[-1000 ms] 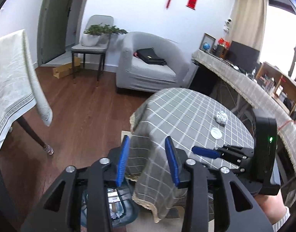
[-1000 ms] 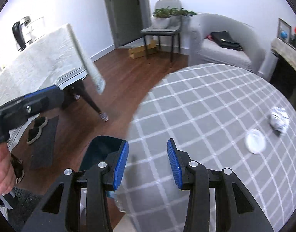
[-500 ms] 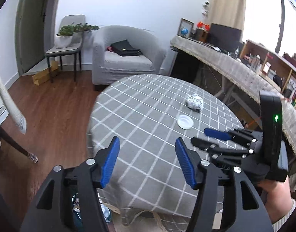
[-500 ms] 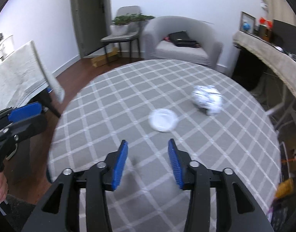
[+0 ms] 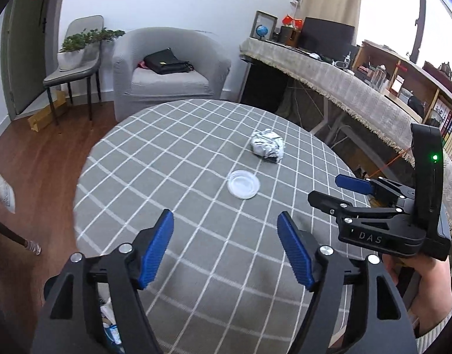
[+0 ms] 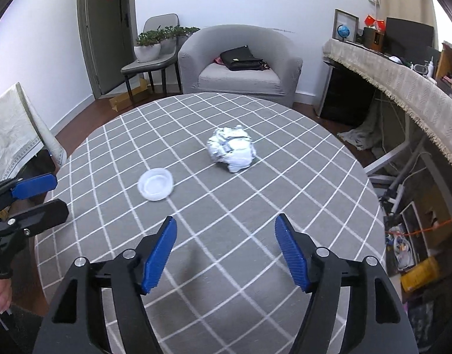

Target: Collect trash

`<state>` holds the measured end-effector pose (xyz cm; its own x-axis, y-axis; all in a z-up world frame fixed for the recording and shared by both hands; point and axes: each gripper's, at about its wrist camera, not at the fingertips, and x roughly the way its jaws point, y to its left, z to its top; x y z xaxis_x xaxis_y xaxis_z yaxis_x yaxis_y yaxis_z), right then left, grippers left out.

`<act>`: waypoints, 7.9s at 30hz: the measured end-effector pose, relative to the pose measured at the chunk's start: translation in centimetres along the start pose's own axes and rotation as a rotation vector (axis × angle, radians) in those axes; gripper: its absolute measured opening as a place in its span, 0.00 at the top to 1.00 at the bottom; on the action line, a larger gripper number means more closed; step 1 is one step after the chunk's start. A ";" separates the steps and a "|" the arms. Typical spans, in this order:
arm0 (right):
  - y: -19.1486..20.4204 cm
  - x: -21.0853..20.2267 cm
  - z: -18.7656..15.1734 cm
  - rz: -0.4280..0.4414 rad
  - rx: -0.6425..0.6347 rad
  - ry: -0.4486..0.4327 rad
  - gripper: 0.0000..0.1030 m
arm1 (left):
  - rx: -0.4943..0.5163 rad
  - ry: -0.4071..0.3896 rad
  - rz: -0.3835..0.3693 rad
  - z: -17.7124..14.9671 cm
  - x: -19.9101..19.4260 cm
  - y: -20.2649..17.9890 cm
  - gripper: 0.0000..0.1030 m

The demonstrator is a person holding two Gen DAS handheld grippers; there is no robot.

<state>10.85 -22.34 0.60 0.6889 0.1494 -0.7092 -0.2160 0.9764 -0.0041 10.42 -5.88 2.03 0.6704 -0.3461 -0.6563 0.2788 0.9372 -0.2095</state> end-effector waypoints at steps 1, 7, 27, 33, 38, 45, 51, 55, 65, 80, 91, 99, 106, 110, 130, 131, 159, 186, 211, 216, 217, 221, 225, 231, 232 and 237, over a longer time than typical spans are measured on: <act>-0.3 0.1 0.1 0.000 -0.002 0.004 0.31 | 0.007 0.008 -0.001 0.3 0.6 -0.3 0.25; -2.8 1.9 1.1 0.019 0.015 0.047 0.27 | 0.048 0.080 0.013 1.3 4.1 -1.5 0.24; -3.1 6.7 6.1 0.142 -0.004 0.087 0.27 | 0.153 0.199 0.044 3.5 11.6 -1.9 0.46; -2.4 8.4 6.9 0.140 -0.021 0.109 0.27 | 0.166 0.201 0.031 4.0 12.0 -1.7 0.54; -1.9 10.1 7.5 0.126 -0.030 0.138 0.33 | 0.183 0.203 0.021 4.4 12.4 -1.6 0.59; -1.3 11.0 7.7 0.109 -0.041 0.143 0.49 | 0.203 0.203 0.017 4.2 12.3 -1.6 0.59; -0.5 11.2 8.3 0.125 -0.033 0.136 0.51 | 0.203 0.198 0.008 3.8 11.7 -1.1 0.59; 0.5 10.8 8.7 0.143 -0.036 0.117 0.51 | 0.176 0.187 0.015 3.9 10.8 0.0 0.60; 4.3 9.6 8.3 0.189 -0.060 0.095 0.51 | 0.115 0.169 0.034 3.2 7.4 2.8 0.59; 11.5 6.0 4.7 0.267 -0.087 0.073 0.51 | 0.051 0.162 0.153 -1.8 0.7 6.8 0.59; 18.8 3.1 1.8 0.343 -0.165 0.061 0.51 | -0.062 0.099 0.264 -5.7 -6.2 11.8 0.59; 23.6 3.0 1.9 0.398 -0.225 0.063 0.51 | -0.150 0.103 0.323 -7.3 -7.9 16.6 0.59; 27.3 3.6 2.1 0.447 -0.249 0.075 0.51 | -0.203 0.135 0.355 -9.3 -7.3 20.5 0.59; 29.7 4.2 1.8 0.463 -0.279 0.095 0.51 | -0.235 0.177 0.362 -10.4 -6.4 22.5 0.59; 36.7 10.5 -1.1 0.428 -0.359 0.314 0.51 | -0.361 0.347 0.335 -15.9 -4.4 28.9 0.59; 36.8 10.7 -1.2 0.427 -0.362 0.321 0.51 | -0.362 0.354 0.335 -16.1 -4.4 29.1 0.58; 38.2 15.6 -5.9 0.399 -0.382 0.507 0.51 | -0.350 0.047 0.393 -11.8 -12.3 29.2 0.67; 37.8 8.1 -1.2 0.459 -0.425 0.245 0.56 | -0.298 -0.203 0.340 -6.9 -18.5 24.7 0.72; 11.4 -12.1 1.3 0.170 -0.062 -0.245 0.04 | -0.098 -0.256 0.485 -7.9 -21.9 14.5 0.06; 9.1 -13.4 -1.8 0.172 -0.069 -0.233 0.04 | -0.052 -0.263 0.475 -9.1 -22.2 11.8 0.06; 8.8 -13.3 -2.3 0.166 -0.076 -0.234 0.04 | -0.053 -0.266 0.478 -9.3 -22.2 11.5 0.06; 7.9 -13.2 -5.0 0.181 -0.026 -0.223 0.04 | -0.066 -0.267 0.501 -10.2 -22.1 11.1 0.05; 8.6 -13.0 -7.2 0.131 -0.069 -0.181 0.04 | -0.050 -0.250 0.485 -11.3 -21.6 10.7 0.05; 9.0 -12.3 -9.1 0.129 -0.053 -0.160 0.04 | -0.041 -0.196 0.484 -13.2 -20.3 10.4 0.05; 9.4 -12.2 -9.4 0.120 -0.062 -0.154 0.04 | -0.039 -0.195 0.485 -13.4 -20.3 10.3 0.05; 9.6 -12.6 -9.9 0.090 -0.077 -0.177 0.03 | -0.005 -0.200 0.489 -13.8 -19.8 9.6 0.05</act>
<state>-6.78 -16.40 2.50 0.7738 0.2668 -0.5745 -0.3295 0.9441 -0.0054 -9.68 10.51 2.96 0.8396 0.1303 -0.5274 -0.1017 0.9914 0.0829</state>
